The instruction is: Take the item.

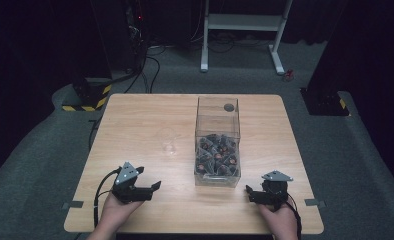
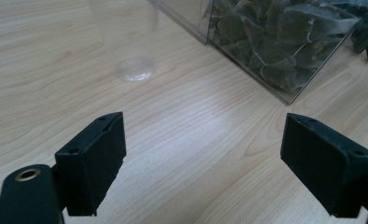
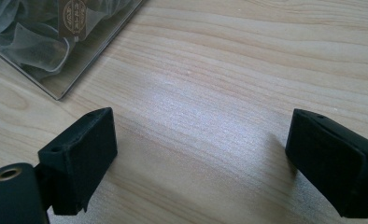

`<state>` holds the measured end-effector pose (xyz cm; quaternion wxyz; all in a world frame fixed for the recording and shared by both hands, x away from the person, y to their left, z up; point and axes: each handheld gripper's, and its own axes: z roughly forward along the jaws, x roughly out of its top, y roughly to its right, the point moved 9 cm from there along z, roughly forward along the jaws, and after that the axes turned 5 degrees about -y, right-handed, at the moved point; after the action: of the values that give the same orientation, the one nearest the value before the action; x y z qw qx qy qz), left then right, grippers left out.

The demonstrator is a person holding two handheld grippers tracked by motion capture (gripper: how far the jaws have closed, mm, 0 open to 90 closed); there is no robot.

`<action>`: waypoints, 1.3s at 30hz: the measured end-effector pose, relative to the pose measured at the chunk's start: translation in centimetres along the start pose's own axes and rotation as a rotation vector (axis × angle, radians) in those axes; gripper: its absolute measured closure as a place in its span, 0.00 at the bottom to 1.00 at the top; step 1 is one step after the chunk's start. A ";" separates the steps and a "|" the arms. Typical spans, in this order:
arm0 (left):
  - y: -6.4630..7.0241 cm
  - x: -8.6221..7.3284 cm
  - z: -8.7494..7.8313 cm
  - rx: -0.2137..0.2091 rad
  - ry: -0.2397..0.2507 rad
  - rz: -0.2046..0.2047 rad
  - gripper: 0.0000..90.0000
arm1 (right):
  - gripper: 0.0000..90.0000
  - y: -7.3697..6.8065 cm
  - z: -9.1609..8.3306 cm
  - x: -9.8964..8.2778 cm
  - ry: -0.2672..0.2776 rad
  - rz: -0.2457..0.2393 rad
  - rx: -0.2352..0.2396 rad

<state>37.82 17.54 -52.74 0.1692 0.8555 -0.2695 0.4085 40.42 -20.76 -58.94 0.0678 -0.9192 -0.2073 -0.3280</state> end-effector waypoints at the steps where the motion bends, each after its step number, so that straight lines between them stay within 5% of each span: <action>1: 0.1 0.2 0.1 -0.002 0.002 0.001 0.17 | 0.10 0.0 0.0 0.0 -0.001 -0.002 -0.001; 39: 3.8 5.0 2.6 -0.105 0.055 0.042 0.17 | 0.10 0.0 0.0 0.0 -0.001 -0.001 -0.001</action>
<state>39.74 11.57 -50.17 0.2126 0.8280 -0.3040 0.4204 40.42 -20.77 -58.94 0.0670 -0.9193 -0.2075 -0.3276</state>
